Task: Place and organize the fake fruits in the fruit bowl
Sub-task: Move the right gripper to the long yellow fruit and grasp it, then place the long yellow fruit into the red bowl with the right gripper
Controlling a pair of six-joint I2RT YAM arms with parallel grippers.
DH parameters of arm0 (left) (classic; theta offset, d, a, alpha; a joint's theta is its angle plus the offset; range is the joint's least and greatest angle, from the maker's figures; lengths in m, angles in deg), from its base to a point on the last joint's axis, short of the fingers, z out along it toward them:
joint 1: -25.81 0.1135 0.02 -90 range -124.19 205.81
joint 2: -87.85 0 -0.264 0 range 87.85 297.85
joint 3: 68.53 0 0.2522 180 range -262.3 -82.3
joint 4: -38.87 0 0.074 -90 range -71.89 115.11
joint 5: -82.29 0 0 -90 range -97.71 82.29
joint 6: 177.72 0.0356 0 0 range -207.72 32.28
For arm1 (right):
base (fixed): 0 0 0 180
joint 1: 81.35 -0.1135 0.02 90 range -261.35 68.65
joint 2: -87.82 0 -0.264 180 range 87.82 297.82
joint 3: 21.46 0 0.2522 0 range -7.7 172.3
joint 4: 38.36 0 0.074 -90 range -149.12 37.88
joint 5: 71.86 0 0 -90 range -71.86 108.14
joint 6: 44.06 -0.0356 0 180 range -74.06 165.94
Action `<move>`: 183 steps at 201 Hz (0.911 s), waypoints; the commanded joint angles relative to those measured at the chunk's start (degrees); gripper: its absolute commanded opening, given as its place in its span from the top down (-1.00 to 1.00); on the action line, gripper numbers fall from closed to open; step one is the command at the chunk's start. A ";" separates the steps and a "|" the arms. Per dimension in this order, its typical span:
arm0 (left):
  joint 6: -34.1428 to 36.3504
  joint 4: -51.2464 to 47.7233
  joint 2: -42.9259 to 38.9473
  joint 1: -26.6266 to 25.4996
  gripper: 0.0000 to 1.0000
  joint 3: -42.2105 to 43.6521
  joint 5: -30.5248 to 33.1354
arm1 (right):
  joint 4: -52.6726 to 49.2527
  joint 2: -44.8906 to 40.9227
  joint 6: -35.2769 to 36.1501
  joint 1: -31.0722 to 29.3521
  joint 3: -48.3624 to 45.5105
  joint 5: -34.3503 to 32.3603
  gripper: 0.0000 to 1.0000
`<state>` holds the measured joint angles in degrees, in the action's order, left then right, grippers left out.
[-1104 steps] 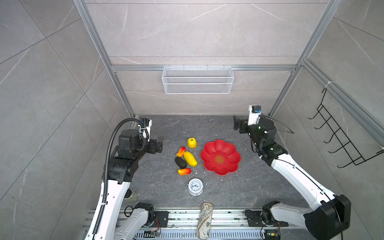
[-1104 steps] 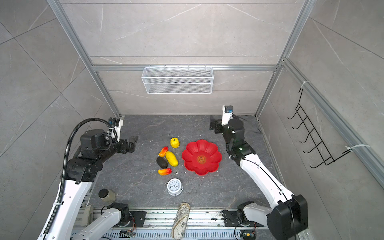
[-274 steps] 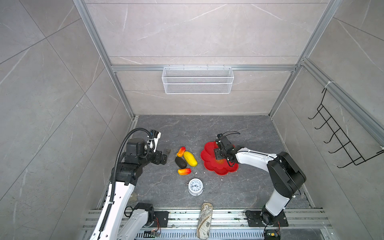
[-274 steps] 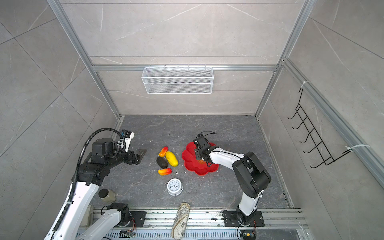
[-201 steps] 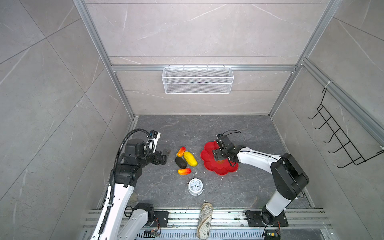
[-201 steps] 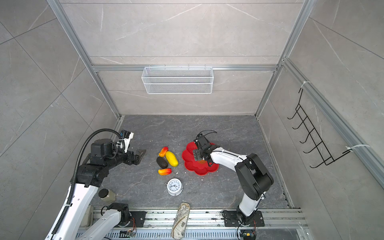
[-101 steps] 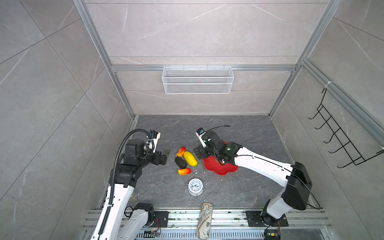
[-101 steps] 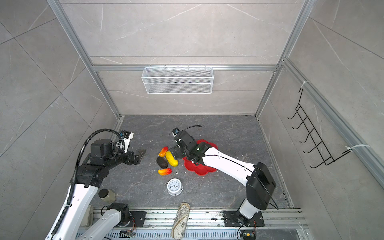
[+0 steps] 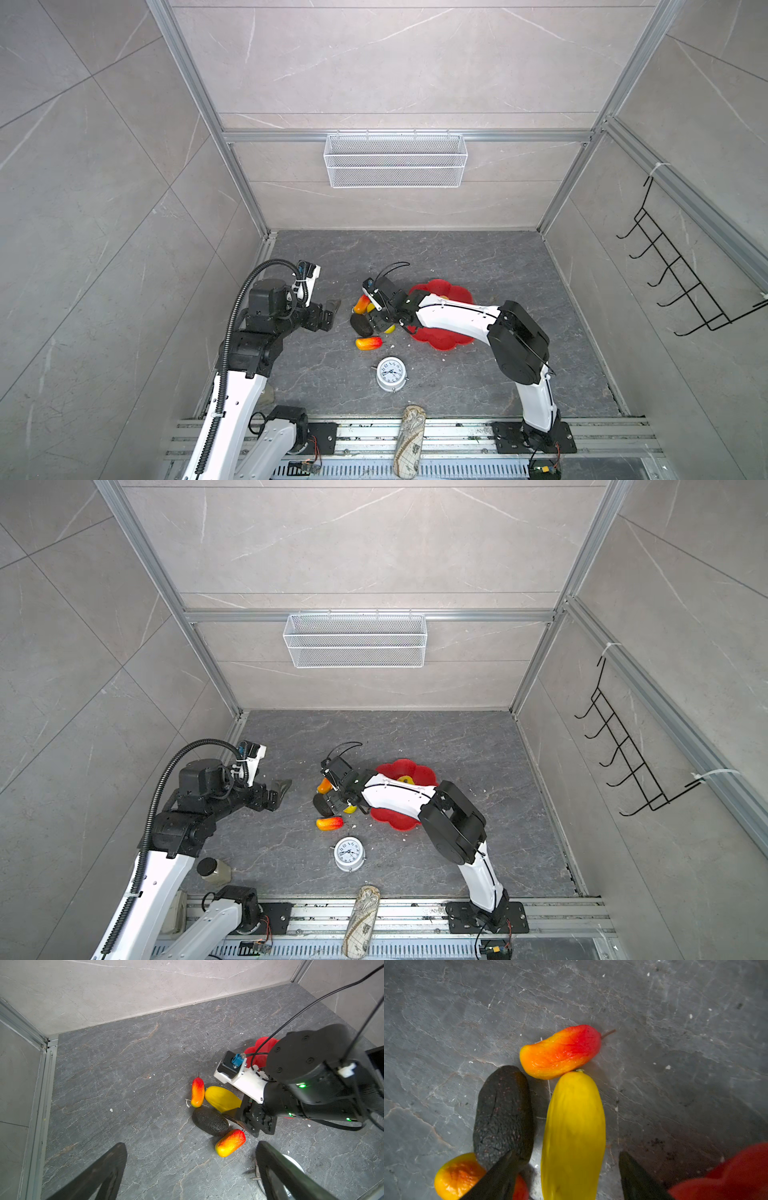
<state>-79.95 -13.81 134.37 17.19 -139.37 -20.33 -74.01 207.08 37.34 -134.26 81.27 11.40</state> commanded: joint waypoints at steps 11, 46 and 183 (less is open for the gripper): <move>1.37 1.47 -0.92 0.22 -1.00 0.00 -1.45 | 1.15 4.53 -1.93 0.16 3.48 1.10 -0.42; 1.37 1.50 -1.14 0.27 -1.00 -0.04 -1.34 | -0.05 5.84 -2.31 0.26 4.81 0.86 -0.01; 1.33 1.30 -0.10 0.25 -1.00 -0.15 -1.30 | -3.30 -28.50 1.67 6.00 -16.66 -8.23 0.30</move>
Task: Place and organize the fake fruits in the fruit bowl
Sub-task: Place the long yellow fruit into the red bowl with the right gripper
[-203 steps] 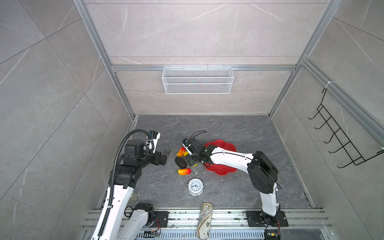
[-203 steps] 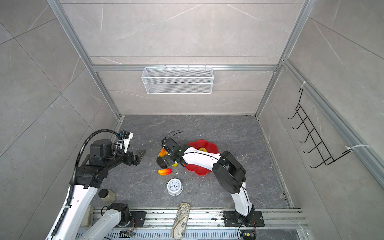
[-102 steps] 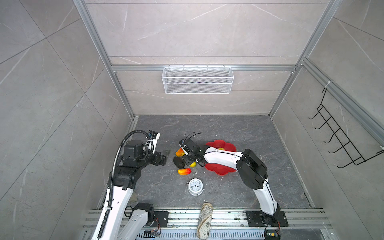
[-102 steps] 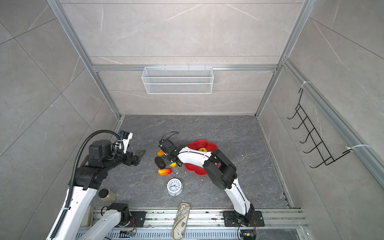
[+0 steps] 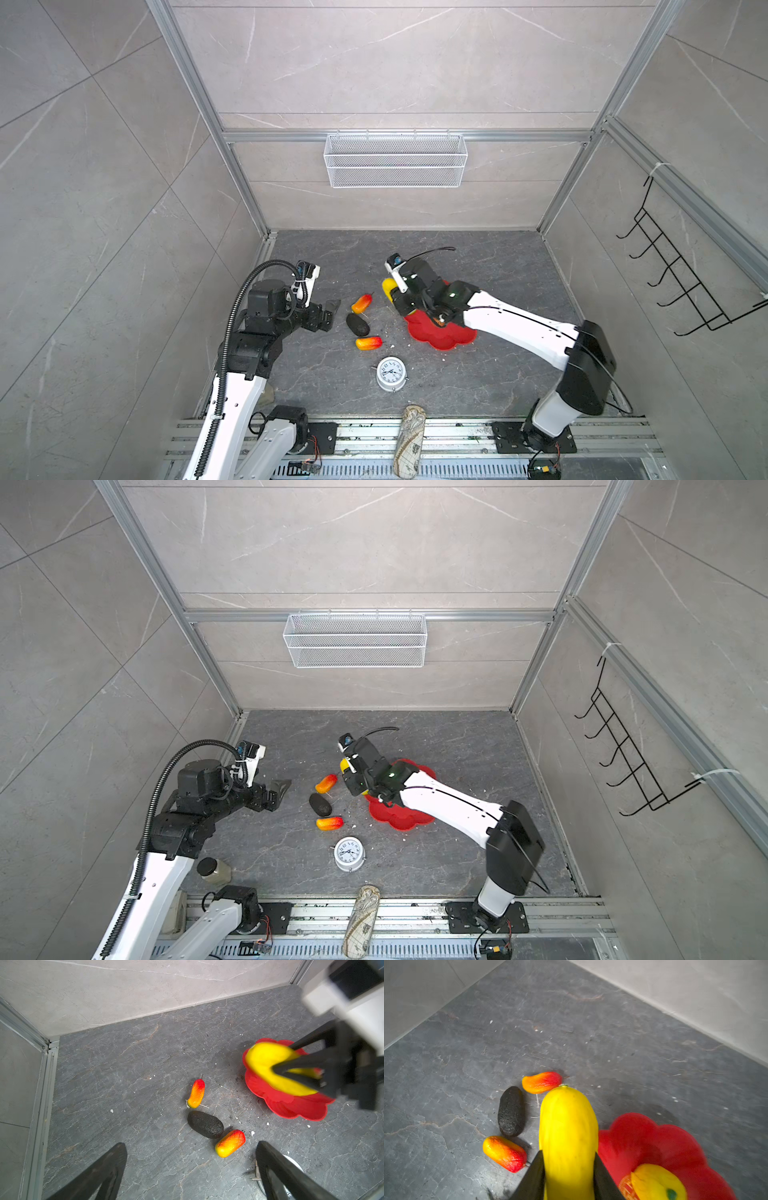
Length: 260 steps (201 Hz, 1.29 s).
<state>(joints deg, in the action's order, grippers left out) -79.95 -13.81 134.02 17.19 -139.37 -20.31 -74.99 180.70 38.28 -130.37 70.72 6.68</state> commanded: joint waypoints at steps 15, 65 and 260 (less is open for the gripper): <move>1.27 1.29 0.41 0.22 -1.00 -0.24 -1.47 | -1.79 -3.10 0.29 3.06 -9.42 -4.30 0.30; 1.28 1.21 0.34 0.25 -1.00 -0.21 -1.59 | 2.41 0.56 -2.01 4.69 -15.55 -4.62 0.30; 1.28 1.12 0.11 0.28 -1.00 -0.19 -1.55 | -3.69 -0.98 0.41 1.79 -7.69 -0.15 -0.73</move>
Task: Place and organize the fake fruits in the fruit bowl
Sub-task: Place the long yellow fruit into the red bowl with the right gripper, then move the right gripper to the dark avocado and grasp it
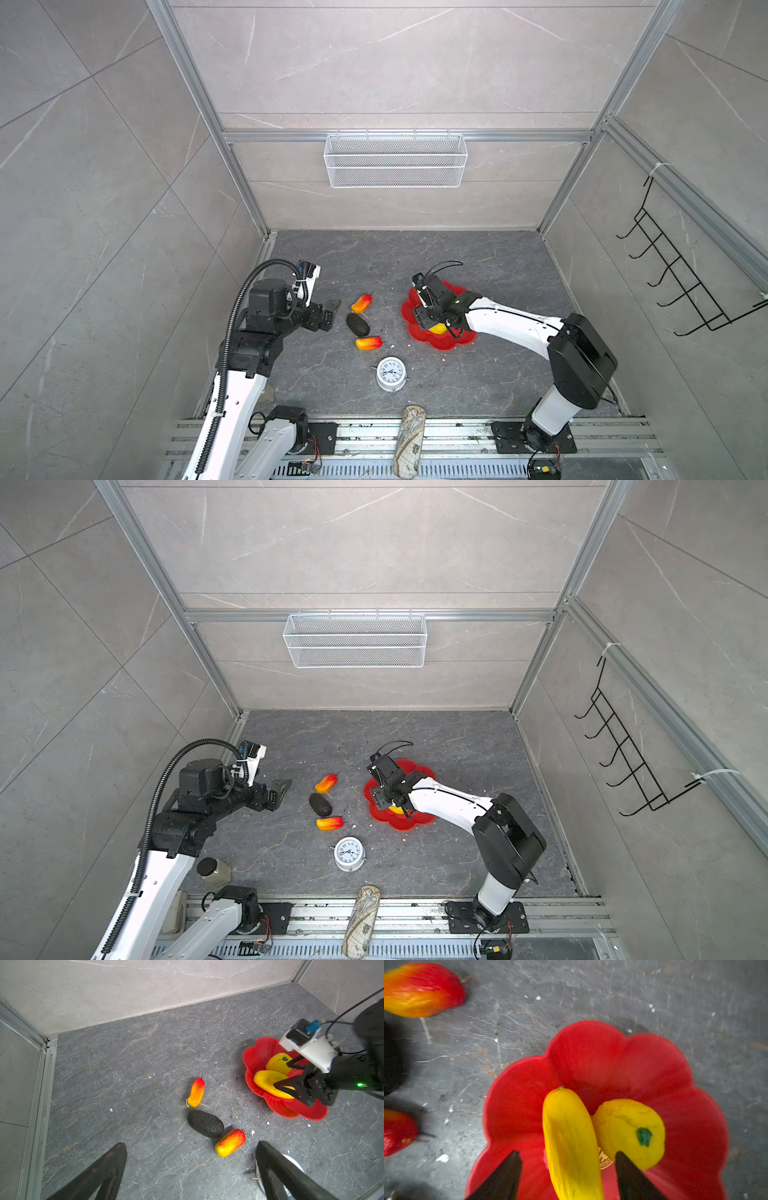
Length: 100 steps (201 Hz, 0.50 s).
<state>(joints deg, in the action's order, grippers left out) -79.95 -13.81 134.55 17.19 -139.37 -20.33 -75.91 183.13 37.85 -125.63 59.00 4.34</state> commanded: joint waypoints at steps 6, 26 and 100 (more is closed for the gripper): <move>1.23 1.06 -0.39 0.21 -1.00 -0.15 -1.52 | -2.52 -3.23 0.78 -3.85 4.67 3.09 -0.80; 1.26 1.04 -0.30 0.26 -1.00 -0.18 -1.53 | -1.21 -0.03 0.20 -7.24 8.01 5.62 -1.00; 1.38 0.82 -0.69 0.27 -1.00 -0.28 -1.68 | 2.30 21.52 -2.83 -12.86 25.13 11.29 -1.00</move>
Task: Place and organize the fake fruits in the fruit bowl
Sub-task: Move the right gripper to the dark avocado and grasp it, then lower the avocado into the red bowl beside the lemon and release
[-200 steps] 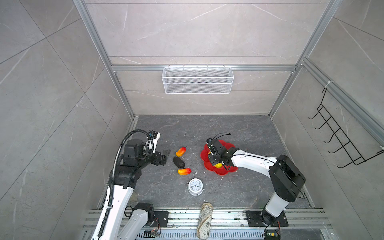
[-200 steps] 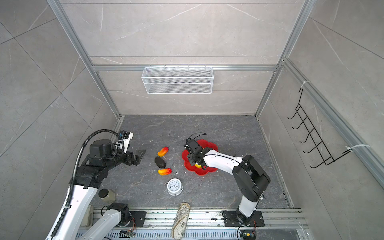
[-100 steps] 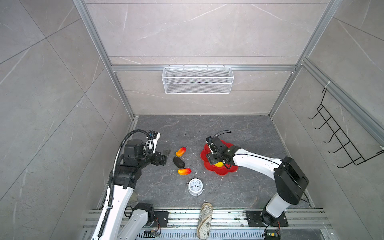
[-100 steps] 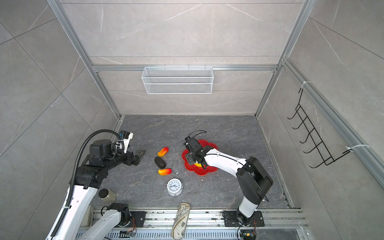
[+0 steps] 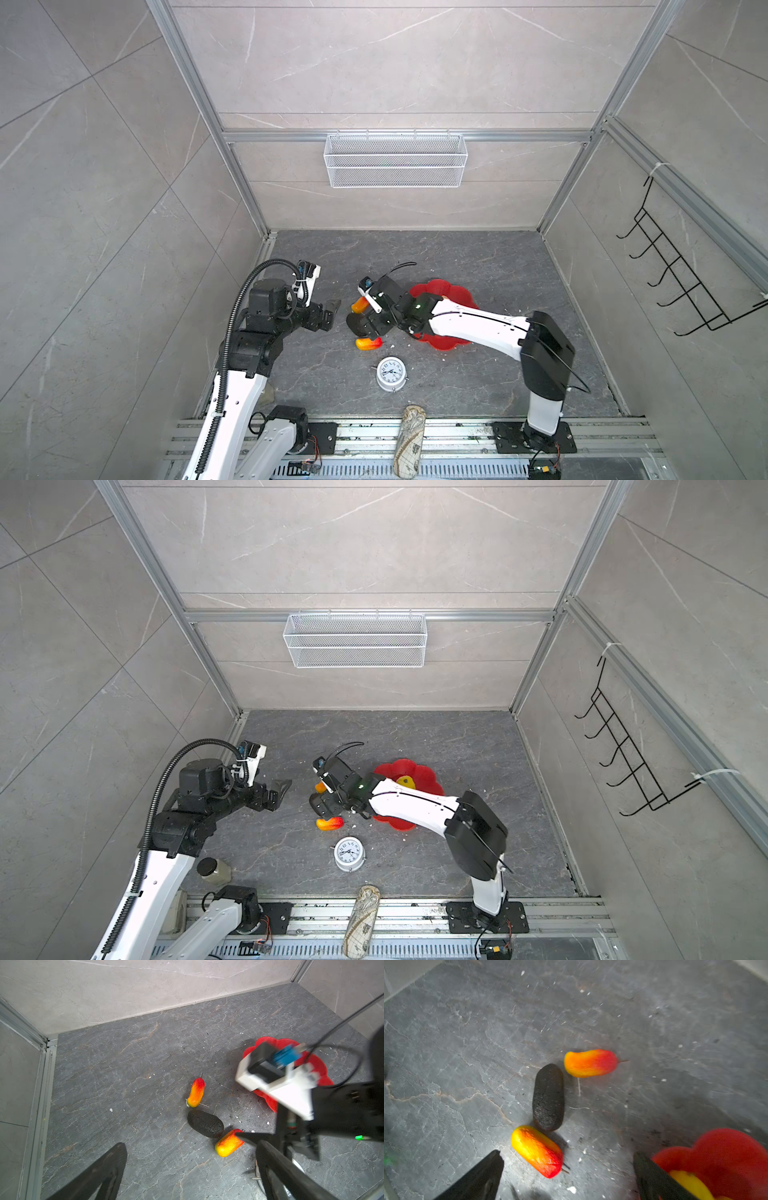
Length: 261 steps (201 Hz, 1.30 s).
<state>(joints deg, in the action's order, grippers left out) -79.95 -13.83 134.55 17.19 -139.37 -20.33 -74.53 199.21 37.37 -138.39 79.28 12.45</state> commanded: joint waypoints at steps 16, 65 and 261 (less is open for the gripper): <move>1.28 0.79 -0.76 0.27 -1.00 -0.29 -1.44 | 1.10 9.17 -3.34 -0.18 7.72 4.04 -0.98; 1.28 0.97 -1.13 0.27 -1.00 -0.18 -1.44 | 1.74 15.69 -5.48 -0.25 11.81 4.50 -0.63; 1.37 0.79 -1.37 0.36 -1.00 -0.29 -1.02 | -0.61 -15.70 -1.49 6.31 -5.27 -6.72 0.37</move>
<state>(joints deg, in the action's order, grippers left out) -79.95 -13.83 133.61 17.19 -139.37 -20.31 -74.55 192.48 35.51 -136.42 81.19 12.28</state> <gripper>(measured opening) 0.999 0.457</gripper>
